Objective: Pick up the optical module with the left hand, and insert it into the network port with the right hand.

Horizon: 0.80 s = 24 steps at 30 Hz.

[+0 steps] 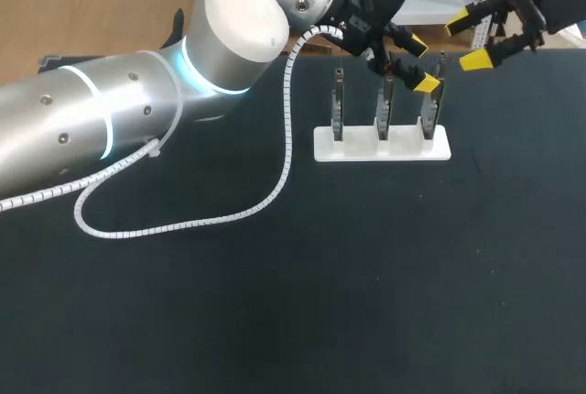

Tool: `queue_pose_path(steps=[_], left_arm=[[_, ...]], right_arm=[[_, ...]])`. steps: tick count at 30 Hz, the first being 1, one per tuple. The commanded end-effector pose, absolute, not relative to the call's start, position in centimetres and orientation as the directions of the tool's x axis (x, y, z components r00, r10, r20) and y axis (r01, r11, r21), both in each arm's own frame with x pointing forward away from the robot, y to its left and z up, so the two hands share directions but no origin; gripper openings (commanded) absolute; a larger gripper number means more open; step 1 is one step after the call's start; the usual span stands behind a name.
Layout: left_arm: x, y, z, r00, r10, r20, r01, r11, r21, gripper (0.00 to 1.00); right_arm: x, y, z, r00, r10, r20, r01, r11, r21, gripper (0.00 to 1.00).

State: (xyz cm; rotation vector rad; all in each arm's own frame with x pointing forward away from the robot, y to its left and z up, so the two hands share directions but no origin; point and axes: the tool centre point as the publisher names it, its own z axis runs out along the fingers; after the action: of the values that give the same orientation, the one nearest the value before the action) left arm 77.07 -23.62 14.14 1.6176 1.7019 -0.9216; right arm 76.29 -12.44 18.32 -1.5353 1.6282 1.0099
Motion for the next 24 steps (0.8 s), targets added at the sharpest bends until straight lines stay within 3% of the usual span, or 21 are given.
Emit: queue_pose_path(steps=[1,6,7,8,24], left_arm=[[76.8,-23.5,14.2,-0.07,0.574,-0.816,0.997,0.017,-0.073,1.0],[76.8,-23.5,14.2,-0.07,0.574,-0.816,0.997,0.017,-0.073,1.0],[76.8,-23.5,14.2,-0.07,0.574,-0.816,0.997,0.017,-0.073,1.0],[76.8,-23.5,14.2,-0.07,0.574,-0.816,0.997,0.017,-0.073,1.0],[76.8,-23.5,14.2,-0.07,0.574,-0.816,0.997,0.017,-0.073,1.0]], right_arm=[[76.7,-13.7,18.7,-0.077,-0.446,-0.892,-0.995,-0.019,0.095,1.0],[76.5,-13.9,18.9,-0.052,-0.467,-0.883,-0.998,0.005,0.056,1.0],[76.6,-14.0,18.9,-0.047,-0.481,-0.876,-0.999,0.022,0.041,0.28],[76.6,-14.0,18.9,-0.04,-0.48,-0.876,-0.999,0.022,0.034,0.0],[76.8,-11.5,19.3,0.022,-0.486,-0.874,-0.998,0.036,-0.045,0.0]])
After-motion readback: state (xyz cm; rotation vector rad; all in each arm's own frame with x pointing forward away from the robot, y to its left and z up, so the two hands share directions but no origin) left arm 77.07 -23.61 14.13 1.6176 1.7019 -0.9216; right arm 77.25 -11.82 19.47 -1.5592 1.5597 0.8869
